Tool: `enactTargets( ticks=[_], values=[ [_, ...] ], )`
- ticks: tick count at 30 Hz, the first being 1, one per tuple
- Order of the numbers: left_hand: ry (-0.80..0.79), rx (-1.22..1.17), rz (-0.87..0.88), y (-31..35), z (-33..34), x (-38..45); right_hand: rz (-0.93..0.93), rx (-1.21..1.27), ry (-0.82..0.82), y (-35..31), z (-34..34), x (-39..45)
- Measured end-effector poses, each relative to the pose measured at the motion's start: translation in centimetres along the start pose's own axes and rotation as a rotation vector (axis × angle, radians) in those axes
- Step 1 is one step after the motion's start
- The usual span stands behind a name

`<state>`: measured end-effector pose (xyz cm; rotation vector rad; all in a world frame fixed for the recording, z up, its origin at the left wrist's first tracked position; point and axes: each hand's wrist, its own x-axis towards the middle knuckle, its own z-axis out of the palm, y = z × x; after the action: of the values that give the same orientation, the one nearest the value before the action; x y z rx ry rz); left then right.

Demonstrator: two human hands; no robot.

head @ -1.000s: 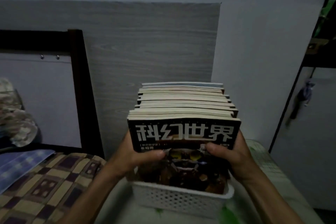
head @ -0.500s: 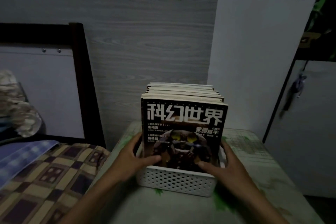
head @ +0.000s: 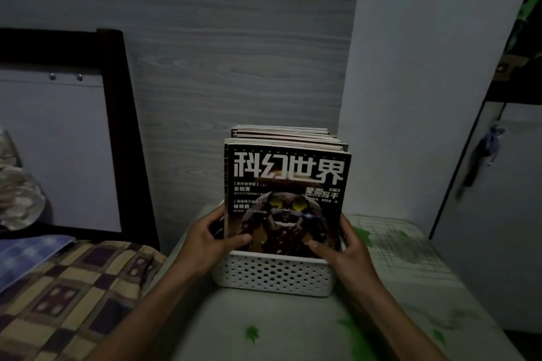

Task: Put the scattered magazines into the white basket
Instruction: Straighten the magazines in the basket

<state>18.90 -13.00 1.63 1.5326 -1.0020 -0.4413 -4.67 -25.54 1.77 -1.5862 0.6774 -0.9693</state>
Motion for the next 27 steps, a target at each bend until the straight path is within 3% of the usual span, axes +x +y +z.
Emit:
enactTargets(
  ticks=[8, 12, 14, 18, 22, 27],
  values=[
    [0.023, -0.046, -0.033, -2.9, -0.8, 9.5, -0.027, -0.018, -0.015, 1.9, 2.5, 10.0],
    [0.009, -0.025, -0.036, -4.6, -1.3, 12.7, -0.023, -0.154, -0.013, 2.8, 3.0, 12.7],
    [-0.051, 0.048, -0.034, -4.4, -1.6, 13.0, -0.014, -0.285, -0.068, 2.5, 2.7, 13.3],
    [-0.174, 0.322, 0.017, -1.8, -1.5, 14.0, -0.06, -0.831, -0.106, 0.7, 2.7, 15.1],
    [-0.166, 0.23, 0.041, -1.5, -0.9, 14.2, 0.008, -0.471, -0.213, 1.6, 2.6, 15.5],
    [-0.353, 0.373, -0.069, -1.5, -1.5, 15.5, -0.036, -0.483, -0.26, 1.7, 2.6, 16.8]
  ],
)
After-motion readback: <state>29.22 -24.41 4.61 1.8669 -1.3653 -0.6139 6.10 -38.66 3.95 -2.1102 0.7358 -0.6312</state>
